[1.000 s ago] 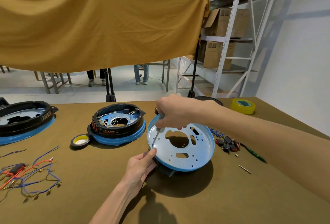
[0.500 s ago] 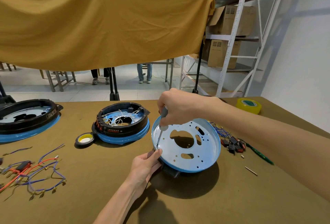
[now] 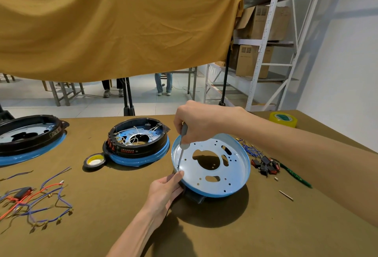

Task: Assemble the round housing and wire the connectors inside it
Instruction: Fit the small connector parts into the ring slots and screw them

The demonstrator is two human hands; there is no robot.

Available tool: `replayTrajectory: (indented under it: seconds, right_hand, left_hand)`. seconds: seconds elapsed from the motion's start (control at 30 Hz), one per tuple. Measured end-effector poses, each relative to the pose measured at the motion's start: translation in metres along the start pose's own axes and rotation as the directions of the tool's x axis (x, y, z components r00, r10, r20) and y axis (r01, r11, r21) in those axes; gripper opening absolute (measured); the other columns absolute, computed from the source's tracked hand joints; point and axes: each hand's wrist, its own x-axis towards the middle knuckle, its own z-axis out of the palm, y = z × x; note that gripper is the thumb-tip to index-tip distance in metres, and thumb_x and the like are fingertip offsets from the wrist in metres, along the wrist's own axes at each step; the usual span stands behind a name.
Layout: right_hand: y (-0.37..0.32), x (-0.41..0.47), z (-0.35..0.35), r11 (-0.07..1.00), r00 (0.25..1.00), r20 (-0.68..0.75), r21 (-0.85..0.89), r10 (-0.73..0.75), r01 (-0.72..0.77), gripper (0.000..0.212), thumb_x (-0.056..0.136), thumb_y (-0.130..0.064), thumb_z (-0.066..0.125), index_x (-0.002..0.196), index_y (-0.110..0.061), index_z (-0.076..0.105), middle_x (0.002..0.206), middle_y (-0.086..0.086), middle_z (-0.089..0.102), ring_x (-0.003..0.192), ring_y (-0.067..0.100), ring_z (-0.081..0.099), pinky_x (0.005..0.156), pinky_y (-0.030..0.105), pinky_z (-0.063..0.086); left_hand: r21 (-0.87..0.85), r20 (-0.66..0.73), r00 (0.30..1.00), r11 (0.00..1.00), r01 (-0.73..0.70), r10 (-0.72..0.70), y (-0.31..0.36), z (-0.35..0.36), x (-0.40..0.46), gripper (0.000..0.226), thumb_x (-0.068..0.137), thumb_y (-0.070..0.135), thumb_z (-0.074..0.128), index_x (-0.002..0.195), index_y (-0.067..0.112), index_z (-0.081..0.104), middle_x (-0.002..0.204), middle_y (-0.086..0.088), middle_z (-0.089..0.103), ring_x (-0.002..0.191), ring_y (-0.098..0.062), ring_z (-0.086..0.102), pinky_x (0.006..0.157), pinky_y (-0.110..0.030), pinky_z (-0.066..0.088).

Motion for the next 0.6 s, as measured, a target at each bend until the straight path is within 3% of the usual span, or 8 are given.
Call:
replayTrajectory:
  seconds: [0.1, 0.3, 0.47, 0.6]
  right_hand:
    - [-0.001, -0.003, 0.0, 1.0, 1.0, -0.024, -0.001, -0.006, 0.006, 0.01, 0.087, -0.014, 0.077, 0.094, -0.008, 0.074, 0.085, 0.006, 0.072, 0.076, 0.023, 0.071, 0.069, 0.035, 0.062]
    - [-0.008, -0.007, 0.002, 1.0, 0.999, -0.041, -0.026, -0.008, 0.007, 0.005, 0.087, -0.011, 0.074, 0.091, -0.007, 0.074, 0.086, 0.008, 0.071, 0.075, 0.022, 0.066, 0.055, 0.021, 0.047]
    - [-0.012, -0.007, 0.003, 1.0, 0.999, -0.035, -0.008, 0.002, -0.002, 0.009, 0.09, -0.013, 0.073, 0.097, -0.009, 0.074, 0.09, 0.007, 0.07, 0.075, 0.018, 0.063, 0.054, 0.016, 0.039]
    - [-0.013, -0.01, 0.004, 0.999, 1.0, -0.021, -0.033, 0.001, -0.002, 0.006, 0.091, -0.014, 0.074, 0.088, -0.013, 0.068, 0.084, 0.004, 0.066, 0.071, 0.016, 0.06, 0.054, 0.015, 0.037]
  left_hand:
    - [-0.004, -0.002, 1.0, 1.0, 0.003, -0.003, 0.0, 0.0, 0.001, 0.04, 0.069, 0.04, 0.083, 0.1, 0.023, 0.066, 0.087, 0.016, 0.077, 0.093, -0.008, 0.069, 0.075, -0.02, 0.059]
    - [0.0, 0.018, 1.0, 1.0, 0.006, -0.006, -0.001, -0.002, 0.001, 0.037, 0.072, 0.041, 0.083, 0.1, 0.024, 0.066, 0.086, 0.017, 0.078, 0.089, -0.004, 0.072, 0.076, -0.02, 0.06]
    - [0.005, 0.016, 1.0, 1.0, 0.014, -0.014, 0.0, -0.002, 0.001, 0.036, 0.072, 0.041, 0.083, 0.098, 0.024, 0.066, 0.085, 0.016, 0.078, 0.088, -0.005, 0.072, 0.074, -0.019, 0.06]
    - [0.011, 0.014, 1.0, 1.0, 0.019, -0.019, 0.001, -0.001, 0.0, 0.036, 0.073, 0.038, 0.082, 0.1, 0.022, 0.065, 0.084, 0.015, 0.078, 0.08, -0.002, 0.075, 0.071, -0.019, 0.06]
